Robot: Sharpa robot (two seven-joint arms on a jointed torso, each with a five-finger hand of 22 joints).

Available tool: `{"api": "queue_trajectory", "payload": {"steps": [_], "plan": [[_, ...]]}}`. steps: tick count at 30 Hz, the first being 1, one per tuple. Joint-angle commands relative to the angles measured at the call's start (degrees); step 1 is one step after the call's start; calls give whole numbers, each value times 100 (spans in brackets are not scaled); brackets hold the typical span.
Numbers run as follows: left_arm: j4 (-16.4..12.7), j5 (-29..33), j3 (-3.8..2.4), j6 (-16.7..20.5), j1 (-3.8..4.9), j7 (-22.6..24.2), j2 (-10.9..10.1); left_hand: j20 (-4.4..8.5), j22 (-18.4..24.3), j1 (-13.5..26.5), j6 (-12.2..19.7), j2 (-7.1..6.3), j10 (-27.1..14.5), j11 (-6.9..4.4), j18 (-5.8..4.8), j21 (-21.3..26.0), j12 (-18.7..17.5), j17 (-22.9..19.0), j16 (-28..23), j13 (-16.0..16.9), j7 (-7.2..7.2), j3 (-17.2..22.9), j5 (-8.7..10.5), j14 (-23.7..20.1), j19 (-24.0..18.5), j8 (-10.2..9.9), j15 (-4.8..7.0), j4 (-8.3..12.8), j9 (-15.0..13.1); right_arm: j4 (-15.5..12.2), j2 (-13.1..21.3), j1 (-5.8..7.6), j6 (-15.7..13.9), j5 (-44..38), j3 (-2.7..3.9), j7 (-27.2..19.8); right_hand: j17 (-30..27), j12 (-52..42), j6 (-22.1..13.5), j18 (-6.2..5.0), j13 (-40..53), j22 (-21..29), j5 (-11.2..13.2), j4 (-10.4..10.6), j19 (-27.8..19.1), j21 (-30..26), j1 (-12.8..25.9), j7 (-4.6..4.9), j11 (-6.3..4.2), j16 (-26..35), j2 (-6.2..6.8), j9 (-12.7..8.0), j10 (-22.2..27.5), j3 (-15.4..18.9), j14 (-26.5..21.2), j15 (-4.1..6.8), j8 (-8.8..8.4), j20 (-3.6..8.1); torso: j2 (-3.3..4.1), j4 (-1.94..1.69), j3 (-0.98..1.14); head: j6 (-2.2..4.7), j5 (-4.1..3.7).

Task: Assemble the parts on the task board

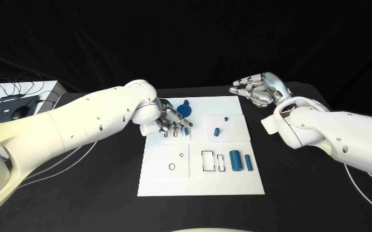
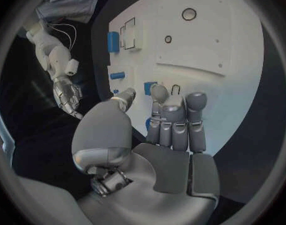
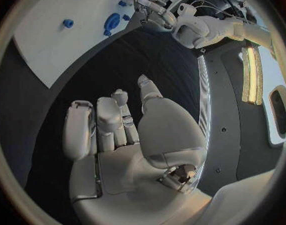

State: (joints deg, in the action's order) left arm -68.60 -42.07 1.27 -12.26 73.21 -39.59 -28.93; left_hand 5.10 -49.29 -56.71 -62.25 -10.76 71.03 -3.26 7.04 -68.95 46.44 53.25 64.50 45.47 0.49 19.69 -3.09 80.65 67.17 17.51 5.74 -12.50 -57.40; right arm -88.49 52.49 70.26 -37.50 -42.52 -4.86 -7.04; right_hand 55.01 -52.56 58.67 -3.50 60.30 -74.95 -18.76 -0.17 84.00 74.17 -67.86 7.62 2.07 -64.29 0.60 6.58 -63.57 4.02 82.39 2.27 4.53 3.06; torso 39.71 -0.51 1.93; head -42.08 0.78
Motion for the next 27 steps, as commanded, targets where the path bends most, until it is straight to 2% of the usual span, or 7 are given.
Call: {"api": "queue_trajectory", "payload": {"steps": [1,10,27], "plan": [[27,-45,-5,3,-2,15,34,-6,-4,-47,35,-9,-29,6,-15,32,29,-6,-2,-8,5,-12,-4,-19,32,4,16,4,-6,-5,-5,-2,49,-71,3,8,5,-10,2,-5,6,-1096,-19,-36,409,-13,43,33,-22,3,-9,6,19,-6,-2,33,-22,32,-3,-3,5,-9,-1],[63,-135,-14,61,-3,15,87,-16,-39,-96,52,46,-55,18,-12,54,41,7,7,-25,23,16,-5,-20,33,-27,7,84,-1,-9,-7,-2,61,-77,3,20,10,-14,-2,-7,9,-1096,-15,-37,410,-15,44,34,-22,-3,2,9,13,-10,-1,33,-24,31,-1,-1,11,-23,-1],[160,-257,-13,-224,-7,-24,146,-23,-84,-103,67,70,-94,32,-13,96,70,6,-2,-44,39,7,-2,-41,19,-67,-5,202,9,-11,-2,-2,64,-92,3,42,16,-30,3,-6,21,-1097,-6,-38,412,-8,44,33,-23,-11,6,11,-4,-15,1,33,-23,31,2,-2,10,-51,-23]]}}
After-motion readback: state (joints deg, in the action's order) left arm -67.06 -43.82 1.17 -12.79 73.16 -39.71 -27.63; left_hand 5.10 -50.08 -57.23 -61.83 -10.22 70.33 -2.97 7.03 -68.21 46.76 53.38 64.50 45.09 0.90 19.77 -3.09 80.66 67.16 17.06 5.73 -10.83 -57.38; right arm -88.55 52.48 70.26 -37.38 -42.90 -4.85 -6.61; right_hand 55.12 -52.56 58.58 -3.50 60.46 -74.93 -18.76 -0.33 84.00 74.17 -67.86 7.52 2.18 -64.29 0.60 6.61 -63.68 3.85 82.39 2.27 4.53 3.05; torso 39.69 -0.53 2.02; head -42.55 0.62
